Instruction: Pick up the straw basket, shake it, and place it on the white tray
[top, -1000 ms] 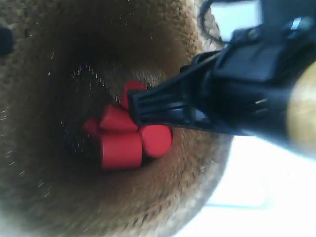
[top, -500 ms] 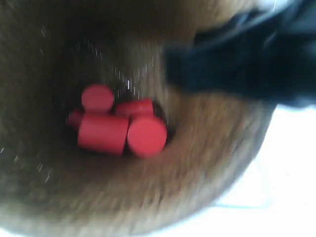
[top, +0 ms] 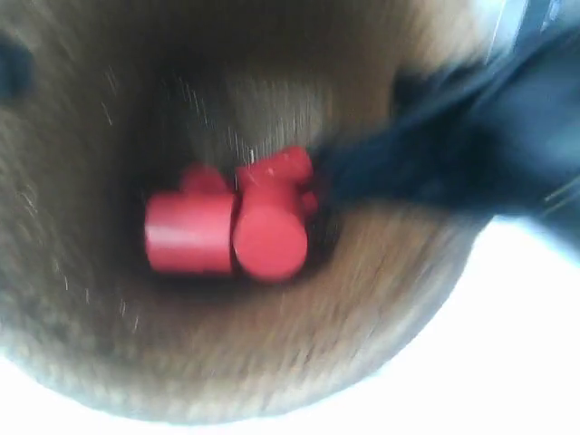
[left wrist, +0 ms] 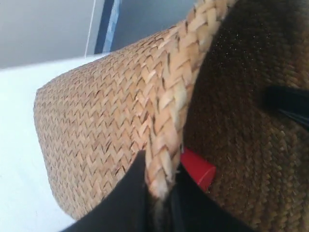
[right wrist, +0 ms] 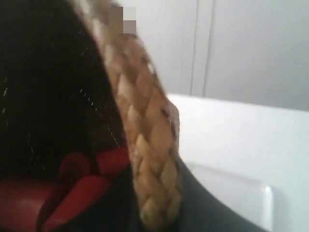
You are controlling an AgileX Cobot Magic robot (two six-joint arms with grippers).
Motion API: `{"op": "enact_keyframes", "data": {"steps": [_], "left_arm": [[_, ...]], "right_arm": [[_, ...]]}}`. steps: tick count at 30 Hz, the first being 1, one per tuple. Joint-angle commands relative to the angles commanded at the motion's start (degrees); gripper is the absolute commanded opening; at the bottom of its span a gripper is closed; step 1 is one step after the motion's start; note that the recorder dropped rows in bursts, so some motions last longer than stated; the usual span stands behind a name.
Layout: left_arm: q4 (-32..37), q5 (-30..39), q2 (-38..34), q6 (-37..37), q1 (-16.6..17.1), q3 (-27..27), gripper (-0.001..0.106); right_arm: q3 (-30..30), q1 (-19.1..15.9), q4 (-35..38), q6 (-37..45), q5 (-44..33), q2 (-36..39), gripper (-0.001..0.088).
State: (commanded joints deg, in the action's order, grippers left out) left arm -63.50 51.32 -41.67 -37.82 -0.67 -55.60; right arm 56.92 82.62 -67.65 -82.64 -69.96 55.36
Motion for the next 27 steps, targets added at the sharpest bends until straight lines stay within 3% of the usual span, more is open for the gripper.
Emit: {"op": "enact_keyframes", "data": {"steps": [1, 3, 5, 6, 8, 11, 14, 17, 19, 21, 27], "left_arm": [[0.97, -0.97, 1.86, 0.14, 0.00, -1.57, 0.000], [4.39, -7.17, 3.73, 0.30, 0.00, -0.89, 0.000], [4.21, -14.14, 2.39, 1.19, 0.00, 3.84, 0.000], [3.10, -14.83, 0.88, 1.76, 0.00, 5.79, 0.000], [0.54, -10.44, -0.11, 1.76, 0.00, 5.61, 0.000], [-2.48, -2.91, 2.83, -1.16, 0.00, 0.32, 0.000], [0.05, -6.79, 6.13, -1.43, 0.00, -1.14, 0.000], [2.97, -11.78, 3.98, 0.97, 0.00, 5.20, 0.000], [2.71, -8.11, 2.24, 4.94, 0.00, 7.17, 0.000], [2.71, -4.61, 2.60, 2.89, 0.00, 6.35, 0.000], [2.71, -5.77, 5.01, 3.52, 0.00, 0.38, 0.000]], "right_arm": [[1.46, 2.12, 1.83, 0.50, 0.96, -2.09, 0.0000], [-0.23, 3.93, -3.95, 0.17, 4.50, -4.07, 0.0000], [-5.72, 1.63, -15.64, -9.29, 0.00, -1.88, 0.0000], [-7.33, -0.37, -16.71, -10.68, 0.00, -0.34, 0.0000], [-5.94, -2.06, -9.52, -5.53, 2.71, 0.41, 0.0000], [0.04, 1.03, 5.79, 1.46, 7.92, -2.84, 0.0000], [-0.44, 4.18, 0.58, 1.52, 12.41, -5.39, 0.0000], [-6.64, 0.93, -10.63, -6.88, 4.65, 0.17, 0.0000], [-7.66, -1.00, -6.71, -4.19, 5.19, 3.14, 0.0000], [-6.05, -0.08, -0.08, -1.43, 7.48, 3.49, 0.0000], [-3.50, 1.29, 0.59, -0.98, 7.08, -0.62, 0.0000]]}}
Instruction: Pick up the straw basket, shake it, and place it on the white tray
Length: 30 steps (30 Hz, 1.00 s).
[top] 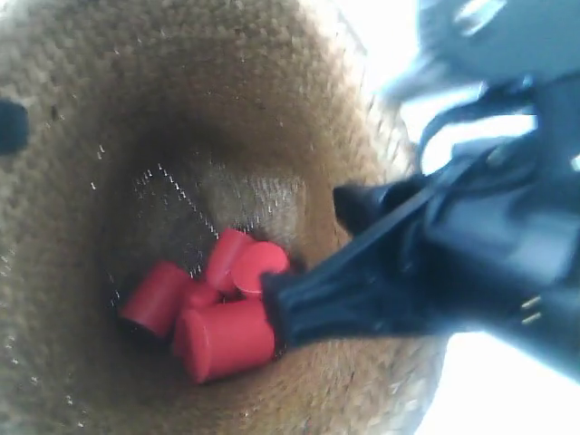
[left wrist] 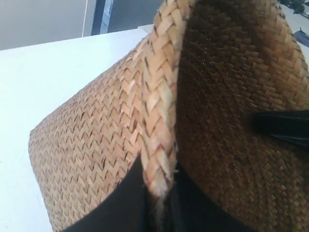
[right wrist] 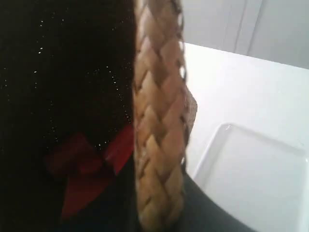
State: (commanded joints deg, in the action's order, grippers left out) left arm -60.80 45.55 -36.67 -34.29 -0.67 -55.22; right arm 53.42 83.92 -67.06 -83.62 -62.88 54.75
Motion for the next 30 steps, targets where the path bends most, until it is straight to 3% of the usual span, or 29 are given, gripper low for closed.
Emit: {"op": "enact_keyframes", "data": {"steps": [15, 22, 24, 26, 27, 28, 30], "left_arm": [[2.36, -4.26, -0.73, 2.19, 0.00, -1.50, 0.000], [2.48, -9.86, -2.94, 2.19, 0.00, -1.50, 0.000], [2.56, -11.62, -7.04, 2.37, 0.00, -1.50, 0.000], [1.69, -12.90, -12.75, 2.47, 0.00, -1.50, 0.000], [1.69, -12.76, -16.21, 2.47, 0.00, -1.50, 0.000], [1.69, -12.61, -17.43, 2.47, 0.00, -1.50, 0.000], [0.09, -13.92, -21.17, 2.47, 0.00, -1.53, 0.000]], "right_arm": [[0.43, 0.00, -0.40, 0.00, 4.07, -3.46, 0.0000], [0.53, -1.01, -7.38, 0.00, 3.02, -1.71, 0.0000], [0.77, -4.83, -9.20, 0.00, 3.45, -0.61, 0.0000], [0.77, -11.58, -9.57, 0.00, 7.86, 0.80, 0.0000], [0.77, -17.31, -9.57, 0.50, 12.42, 2.34, 0.0000], [0.91, -19.82, -9.14, 0.75, 14.71, 3.05, 0.0000], [3.25, -31.15, -1.87, 4.82, 25.87, 7.34, 0.0000]]}}
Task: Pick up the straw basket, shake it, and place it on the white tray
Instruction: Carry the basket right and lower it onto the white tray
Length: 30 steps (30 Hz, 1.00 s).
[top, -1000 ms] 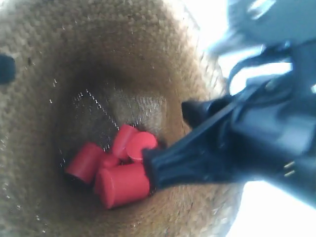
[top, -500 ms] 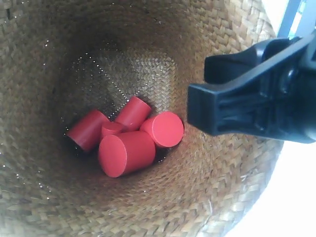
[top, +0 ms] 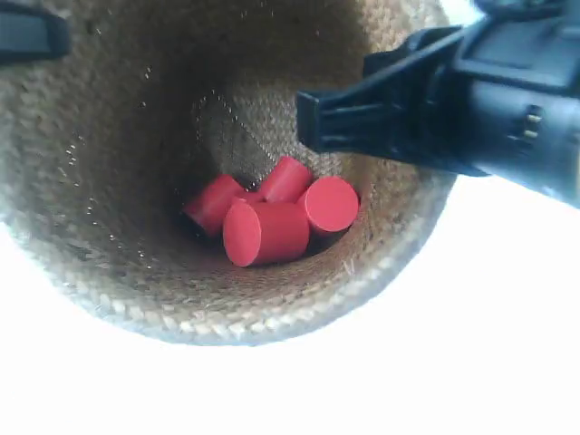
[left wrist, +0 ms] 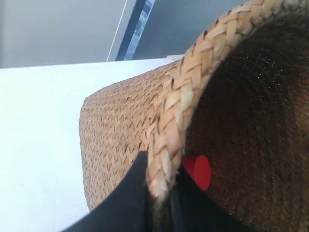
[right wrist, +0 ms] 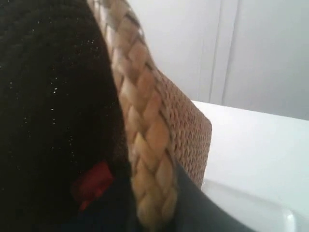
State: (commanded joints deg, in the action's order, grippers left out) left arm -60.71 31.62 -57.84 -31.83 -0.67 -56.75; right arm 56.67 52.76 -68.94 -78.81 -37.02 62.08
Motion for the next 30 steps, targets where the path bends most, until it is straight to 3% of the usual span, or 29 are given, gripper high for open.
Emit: {"op": "enact_keyframes", "data": {"steps": [3, 5, 7, 11, 14, 20, 23, 26, 30], "left_arm": [[-0.97, -3.68, -3.92, 0.19, 0.00, -2.12, 0.000], [-2.29, -3.85, -7.12, 0.75, 0.00, -5.63, 0.000], [-1.65, -1.14, -10.78, 2.55, 0.00, -10.20, 0.000], [0.95, 3.64, -17.39, 6.72, -0.79, -16.41, 0.000], [5.68, 3.94, -20.71, 10.37, -4.41, -19.33, 0.000], [14.72, -2.13, -25.60, 16.80, -15.33, -22.28, 0.000], [18.14, -4.25, -27.57, 21.43, -18.38, -22.28, 0.000], [18.16, -5.11, -29.45, 22.18, -20.50, -22.68, 0.000], [18.50, -5.28, -32.17, 22.95, -22.28, -25.05, 0.000]], "right_arm": [[5.46, -11.68, 16.17, 14.80, 6.67, 7.50, 0.0000], [10.83, -16.31, 28.14, 29.53, 4.04, 11.68, 0.0000], [17.70, -19.14, 36.72, 41.20, -3.29, 14.88, 0.0000], [25.17, -22.49, 41.73, 48.93, -15.18, 18.08, 0.0000], [28.04, -25.24, 44.27, 54.07, -20.63, 18.82, 0.0000], [28.71, -32.54, 48.85, 61.55, -27.42, 18.81, 0.0000], [28.61, -36.01, 50.06, 65.09, -30.16, 18.81, 0.0000], [28.51, -39.52, 50.06, 65.93, -31.57, 18.70, 0.0000], [28.52, -43.79, 55.25, 71.53, -31.73, 19.36, 0.0000]]}}
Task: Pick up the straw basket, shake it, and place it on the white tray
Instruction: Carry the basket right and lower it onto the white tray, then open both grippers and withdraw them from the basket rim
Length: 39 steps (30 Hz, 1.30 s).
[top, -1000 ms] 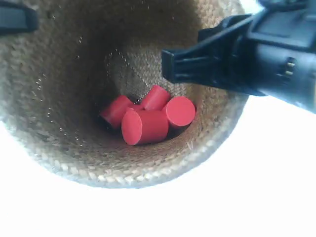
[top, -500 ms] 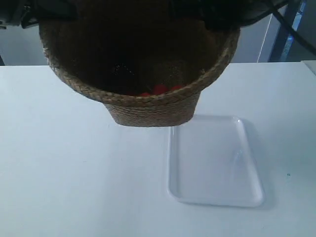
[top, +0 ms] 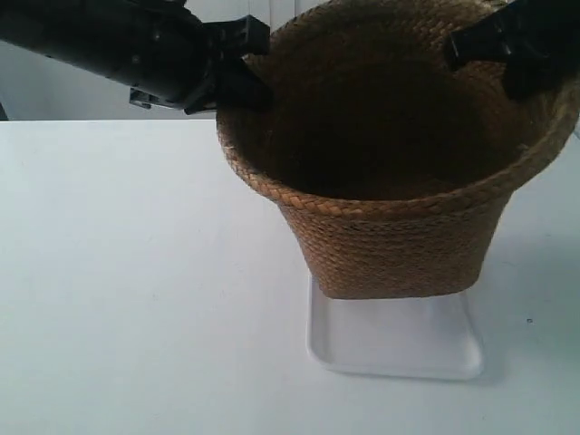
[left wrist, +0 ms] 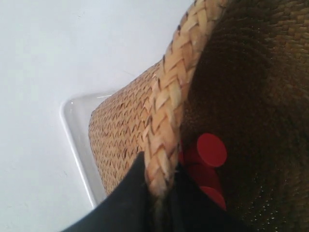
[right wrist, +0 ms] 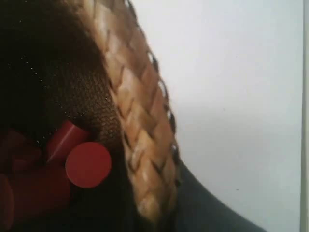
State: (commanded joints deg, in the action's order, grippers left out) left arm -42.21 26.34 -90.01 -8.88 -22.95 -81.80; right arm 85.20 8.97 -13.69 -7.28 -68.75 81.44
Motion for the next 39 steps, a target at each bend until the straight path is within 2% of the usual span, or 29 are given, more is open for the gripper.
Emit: {"op": "enact_keyframes", "data": {"steps": [5, 9, 14, 20, 26, 28, 29, 30, 33, 35, 39], "left_arm": [[0.53, 2.50, -4.10, 1.53, -0.60, -3.62, 0.000], [2.14, 1.98, -5.02, 1.64, -0.60, -5.28, 0.000], [2.28, 2.28, -6.92, 1.64, -0.60, -6.25, 0.000], [1.56, 1.93, -8.15, 1.00, -0.60, -6.25, 0.000], [1.82, 2.46, -9.28, -1.28, -0.60, -6.25, 0.000], [1.09, 2.82, -9.28, -2.96, -0.60, -6.25, 0.006], [0.70, 2.82, -9.28, -3.06, -0.60, -6.25, 0.014], [0.53, 2.82, -9.28, -3.07, -0.60, -6.25, 0.018], [-0.17, 2.82, -9.28, -3.07, -0.60, -6.25, 0.032], [-0.41, 3.59, -9.28, -3.07, -0.60, -6.25, 0.042], [-0.77, 4.23, -9.28, -3.36, -0.60, -6.25, 0.056]], "right_arm": [[-2.96, -3.85, 6.92, 2.58, 0.13, 2.19, 0.0000], [-6.05, -4.47, 6.93, 2.36, 2.49, 3.32, 0.0000], [-10.10, -4.47, 3.82, 2.36, 5.13, 3.32, 0.0000], [-10.91, -4.47, 1.48, 2.14, 2.48, 3.32, 0.0000], [-13.27, -4.47, -0.08, 2.14, 5.27, 3.32, 0.0007], [-13.27, -4.47, -0.35, 2.14, 5.27, 3.32, 0.0106], [-13.27, -4.47, -0.35, 2.14, 5.64, 3.32, 0.0225], [-13.27, -4.47, -0.35, 2.14, 5.89, 3.32, 0.0303], [-13.27, -4.47, -0.35, 2.14, 6.54, 3.32, 0.0493], [-13.27, -4.47, -0.48, 2.14, 6.67, 3.32, 0.0563], [-13.15, -4.47, -1.69, 2.14, 6.28, 3.20, 0.0605]]}}
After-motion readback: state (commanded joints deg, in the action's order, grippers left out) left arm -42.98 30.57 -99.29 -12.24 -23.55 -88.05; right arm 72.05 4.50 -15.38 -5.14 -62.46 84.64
